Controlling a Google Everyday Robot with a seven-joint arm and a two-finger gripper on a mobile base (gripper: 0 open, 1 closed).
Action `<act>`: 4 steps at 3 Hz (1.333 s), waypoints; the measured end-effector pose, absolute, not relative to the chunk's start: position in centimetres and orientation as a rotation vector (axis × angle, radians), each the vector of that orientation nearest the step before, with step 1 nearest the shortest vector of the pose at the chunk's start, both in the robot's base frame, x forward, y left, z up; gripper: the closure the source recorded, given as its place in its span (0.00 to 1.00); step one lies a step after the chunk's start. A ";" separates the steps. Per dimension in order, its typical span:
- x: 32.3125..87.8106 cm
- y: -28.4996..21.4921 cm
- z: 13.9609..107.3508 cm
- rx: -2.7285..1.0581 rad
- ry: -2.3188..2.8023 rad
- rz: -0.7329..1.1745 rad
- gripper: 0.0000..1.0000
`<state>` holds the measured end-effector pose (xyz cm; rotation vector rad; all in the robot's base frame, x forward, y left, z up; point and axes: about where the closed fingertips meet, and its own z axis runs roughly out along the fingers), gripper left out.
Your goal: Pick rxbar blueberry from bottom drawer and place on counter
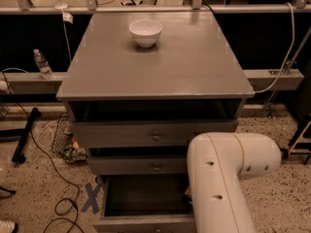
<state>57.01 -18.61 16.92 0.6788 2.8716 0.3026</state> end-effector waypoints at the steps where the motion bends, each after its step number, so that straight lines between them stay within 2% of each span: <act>1: 58.5 -19.8 20.0 0.509 2.878 0.384 1.00; 3: 56.9 -20.0 24.2 0.394 2.933 0.646 1.00; 4: 54.3 -19.8 24.0 0.218 3.030 0.651 1.00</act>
Offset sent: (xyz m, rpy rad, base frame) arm -0.0538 -0.0566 0.0763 0.2059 0.0916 0.4634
